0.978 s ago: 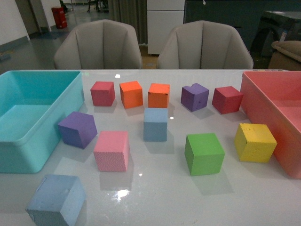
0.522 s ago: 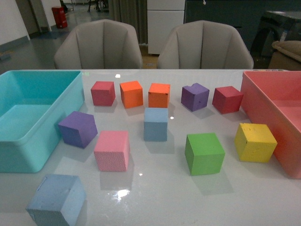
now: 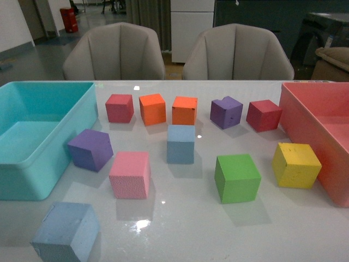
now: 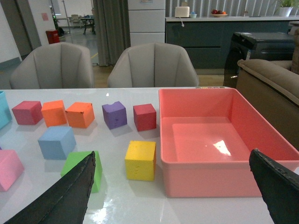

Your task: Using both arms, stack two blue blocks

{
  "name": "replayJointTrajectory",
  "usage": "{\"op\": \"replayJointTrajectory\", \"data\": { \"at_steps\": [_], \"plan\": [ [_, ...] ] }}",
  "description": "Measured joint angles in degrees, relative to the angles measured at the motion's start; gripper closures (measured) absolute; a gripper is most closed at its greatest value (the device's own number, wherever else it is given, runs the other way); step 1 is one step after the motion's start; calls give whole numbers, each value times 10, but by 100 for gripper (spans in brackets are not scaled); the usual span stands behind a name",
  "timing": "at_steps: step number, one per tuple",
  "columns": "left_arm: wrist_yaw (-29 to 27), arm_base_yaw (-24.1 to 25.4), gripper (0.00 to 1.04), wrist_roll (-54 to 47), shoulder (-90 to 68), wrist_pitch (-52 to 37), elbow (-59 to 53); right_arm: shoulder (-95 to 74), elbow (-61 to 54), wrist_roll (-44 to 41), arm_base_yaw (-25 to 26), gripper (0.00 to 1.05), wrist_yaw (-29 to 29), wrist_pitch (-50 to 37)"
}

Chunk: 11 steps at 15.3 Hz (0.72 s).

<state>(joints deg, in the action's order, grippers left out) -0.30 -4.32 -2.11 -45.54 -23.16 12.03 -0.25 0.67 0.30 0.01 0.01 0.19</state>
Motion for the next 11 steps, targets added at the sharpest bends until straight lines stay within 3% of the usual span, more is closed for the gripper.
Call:
{"op": "replayJointTrajectory", "data": {
  "at_steps": [5, 11],
  "plan": [
    [56, -19, 7, 24, -323, -38, 74, 0, 0, 0, 0, 6, 0, 0],
    [68, -37, 7, 44, -433, -47, 97, 0, 0, 0, 0, 6, 0, 0]
  ]
}}
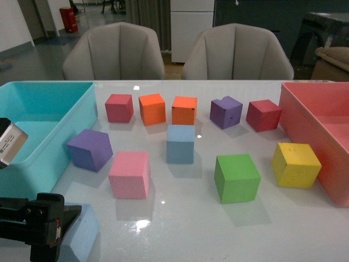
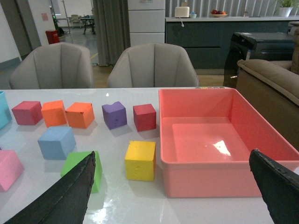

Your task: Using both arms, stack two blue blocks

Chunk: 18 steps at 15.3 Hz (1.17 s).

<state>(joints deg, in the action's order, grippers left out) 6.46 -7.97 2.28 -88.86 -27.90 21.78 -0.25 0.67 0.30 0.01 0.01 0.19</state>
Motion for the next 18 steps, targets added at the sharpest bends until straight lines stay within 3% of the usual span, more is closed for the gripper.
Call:
{"op": "replayJointTrajectory", "data": {
  "at_steps": [17, 18],
  "plan": [
    [-14, -8, 7, 7, -184, -78, 31, 0, 0, 0, 0, 6, 0, 0],
    [-15, -12, 16, 7, -184, -80, 31, 0, 0, 0, 0, 6, 0, 0]
  ]
}}
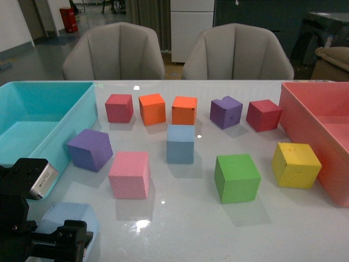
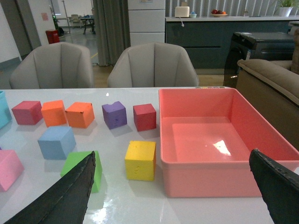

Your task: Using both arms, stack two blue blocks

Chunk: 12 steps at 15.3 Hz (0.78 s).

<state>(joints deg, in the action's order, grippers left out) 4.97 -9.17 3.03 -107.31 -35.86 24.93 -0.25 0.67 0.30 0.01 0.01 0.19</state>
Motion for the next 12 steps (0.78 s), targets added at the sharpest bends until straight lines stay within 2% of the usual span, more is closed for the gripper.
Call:
{"op": "replayJointTrajectory", "data": {
  "at_steps": [3, 6, 9, 12],
  "plan": [
    [-7, -17, 39, -1, 20, 14, 0, 0, 0, 0, 0, 6, 0, 0],
    [-5, -42, 56, 0, 87, 62, 5, 0, 0, 0, 0, 6, 0, 0],
    [-33, -95, 60, -8, 102, 132, 108, 0, 0, 0, 0, 6, 0, 0],
    [-36, -148, 61, -30, 9, 217, 274, 0, 0, 0, 0, 6, 0, 0]
  ]
}}
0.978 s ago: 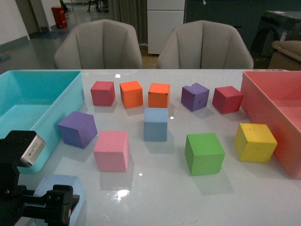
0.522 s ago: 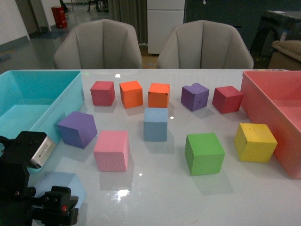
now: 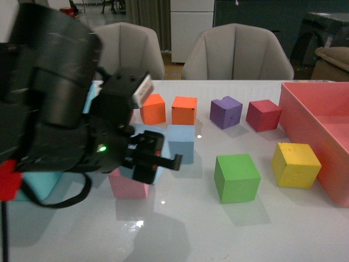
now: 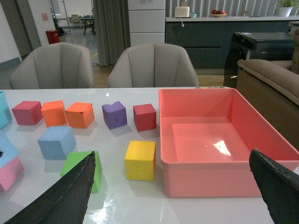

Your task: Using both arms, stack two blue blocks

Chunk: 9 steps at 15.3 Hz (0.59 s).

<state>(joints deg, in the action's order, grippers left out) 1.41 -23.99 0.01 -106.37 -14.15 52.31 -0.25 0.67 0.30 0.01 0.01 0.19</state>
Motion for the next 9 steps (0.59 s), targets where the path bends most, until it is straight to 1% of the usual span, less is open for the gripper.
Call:
{"op": "replayJointTrajectory", "data": {
  "at_steps": [2, 3, 4, 6, 9],
  "plan": [
    [-7, -19, 61, -17, -72, 55, 109, 0, 0, 0, 0, 6, 0, 0],
    [-13, -24, 62, -27, -111, 91, 185, 0, 0, 0, 0, 6, 0, 0],
    [-15, -24, 62, -33, -136, 111, 235, 0, 0, 0, 0, 6, 0, 0],
    [-16, -20, 62, -40, -169, 145, 301, 0, 0, 0, 0, 6, 0, 0],
    [-14, -14, 62, -45, -210, 184, 369, 0, 0, 0, 0, 6, 0, 0]
  ]
}}
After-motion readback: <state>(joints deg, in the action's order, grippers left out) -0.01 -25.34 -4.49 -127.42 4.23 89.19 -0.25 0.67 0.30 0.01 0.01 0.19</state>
